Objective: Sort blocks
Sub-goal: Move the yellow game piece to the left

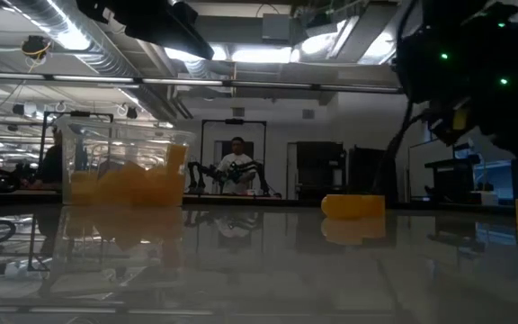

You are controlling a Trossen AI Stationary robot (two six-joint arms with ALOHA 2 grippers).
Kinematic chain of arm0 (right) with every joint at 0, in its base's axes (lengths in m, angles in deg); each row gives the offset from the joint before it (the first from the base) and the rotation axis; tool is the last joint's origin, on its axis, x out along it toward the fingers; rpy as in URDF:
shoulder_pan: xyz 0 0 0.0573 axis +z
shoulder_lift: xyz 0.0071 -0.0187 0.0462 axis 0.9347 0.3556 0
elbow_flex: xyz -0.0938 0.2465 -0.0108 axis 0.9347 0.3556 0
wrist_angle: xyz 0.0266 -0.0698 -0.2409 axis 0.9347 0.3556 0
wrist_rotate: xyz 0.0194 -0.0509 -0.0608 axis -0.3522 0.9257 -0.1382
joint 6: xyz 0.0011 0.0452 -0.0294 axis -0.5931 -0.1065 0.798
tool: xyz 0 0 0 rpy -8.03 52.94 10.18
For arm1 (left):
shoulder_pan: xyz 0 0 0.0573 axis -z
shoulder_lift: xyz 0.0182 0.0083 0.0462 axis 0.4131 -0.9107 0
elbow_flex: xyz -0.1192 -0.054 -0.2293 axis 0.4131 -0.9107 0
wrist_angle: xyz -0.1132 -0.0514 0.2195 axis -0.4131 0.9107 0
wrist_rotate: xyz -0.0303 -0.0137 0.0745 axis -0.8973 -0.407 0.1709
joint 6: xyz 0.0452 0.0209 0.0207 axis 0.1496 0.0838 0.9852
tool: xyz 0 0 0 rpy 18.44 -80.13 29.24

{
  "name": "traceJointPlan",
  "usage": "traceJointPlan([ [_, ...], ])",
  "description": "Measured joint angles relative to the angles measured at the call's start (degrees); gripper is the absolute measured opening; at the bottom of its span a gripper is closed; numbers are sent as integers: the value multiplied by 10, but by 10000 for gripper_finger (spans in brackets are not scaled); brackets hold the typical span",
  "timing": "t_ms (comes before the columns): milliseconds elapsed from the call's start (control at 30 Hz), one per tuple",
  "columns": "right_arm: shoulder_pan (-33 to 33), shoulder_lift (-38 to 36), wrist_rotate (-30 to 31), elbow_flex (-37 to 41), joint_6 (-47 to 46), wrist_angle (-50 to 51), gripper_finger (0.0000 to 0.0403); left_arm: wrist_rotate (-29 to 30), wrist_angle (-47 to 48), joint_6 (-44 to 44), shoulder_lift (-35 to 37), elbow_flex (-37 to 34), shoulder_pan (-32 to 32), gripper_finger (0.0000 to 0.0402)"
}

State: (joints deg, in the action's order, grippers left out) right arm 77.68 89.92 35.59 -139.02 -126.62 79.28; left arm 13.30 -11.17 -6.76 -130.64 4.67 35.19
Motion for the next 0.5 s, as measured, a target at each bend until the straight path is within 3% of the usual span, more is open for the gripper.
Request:
traceJointPlan([
  [267, 14, -14, -28, 64, -26, -44, 1, 0, 0, 0, 0, 0, 0, 134],
  [500, 13, -15, -20, 67, -29, -63, 1, 0, -1, 0, 0, 0, 0, 134],
])
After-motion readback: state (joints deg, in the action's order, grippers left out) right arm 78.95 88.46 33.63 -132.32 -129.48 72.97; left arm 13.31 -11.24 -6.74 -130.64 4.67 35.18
